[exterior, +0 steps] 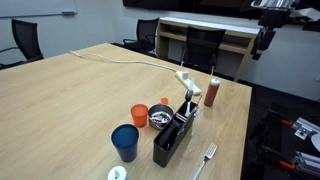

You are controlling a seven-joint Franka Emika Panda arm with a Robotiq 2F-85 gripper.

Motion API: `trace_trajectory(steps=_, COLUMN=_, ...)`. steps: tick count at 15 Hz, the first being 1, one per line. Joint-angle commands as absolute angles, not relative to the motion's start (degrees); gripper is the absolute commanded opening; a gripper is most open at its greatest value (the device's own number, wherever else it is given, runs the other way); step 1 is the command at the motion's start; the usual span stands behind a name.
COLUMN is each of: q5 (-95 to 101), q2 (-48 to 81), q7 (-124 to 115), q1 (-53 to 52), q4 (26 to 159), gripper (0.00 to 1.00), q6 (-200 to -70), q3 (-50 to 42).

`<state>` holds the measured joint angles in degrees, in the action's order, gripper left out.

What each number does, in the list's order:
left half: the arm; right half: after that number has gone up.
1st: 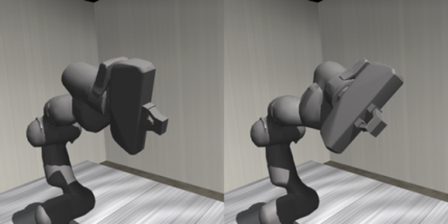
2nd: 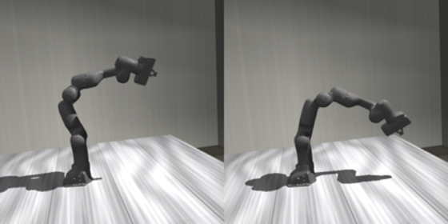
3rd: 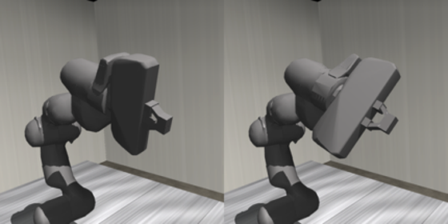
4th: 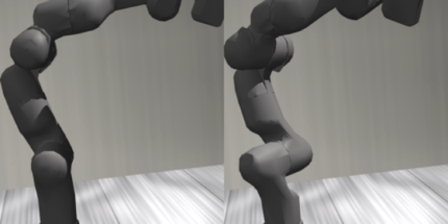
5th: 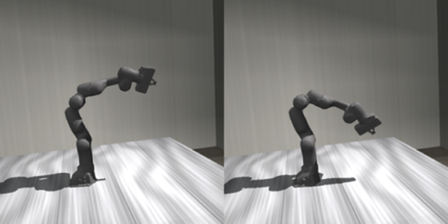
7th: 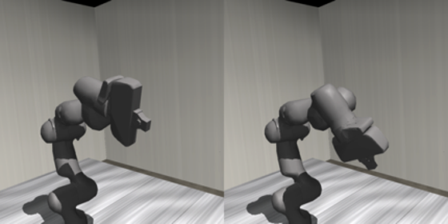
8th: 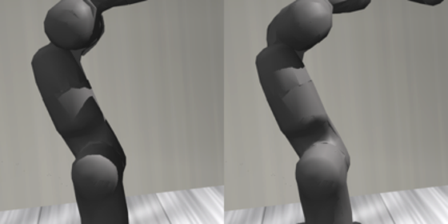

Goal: Take the fork and put it in the black cutlery holder

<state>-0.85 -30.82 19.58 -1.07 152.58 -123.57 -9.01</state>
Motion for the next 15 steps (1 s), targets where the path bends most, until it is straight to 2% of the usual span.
trace_trajectory(steps=1, q5=-1.06, q2=-30.8, q7=19.73, q1=-0.72, q4=152.51, gripper=1.0, q6=-123.44, q3=-8.64)
trace_trajectory(steps=7, q5=-2.84, q2=-29.17, q7=19.68, q1=-1.92, q4=152.61, gripper=1.0, q6=-125.22, q3=-8.56)
trace_trajectory(steps=15, q5=-23.68, q2=-16.83, q7=24.24, q1=-12.2, q4=153.63, gripper=1.0, q6=-128.13, q3=-6.28)
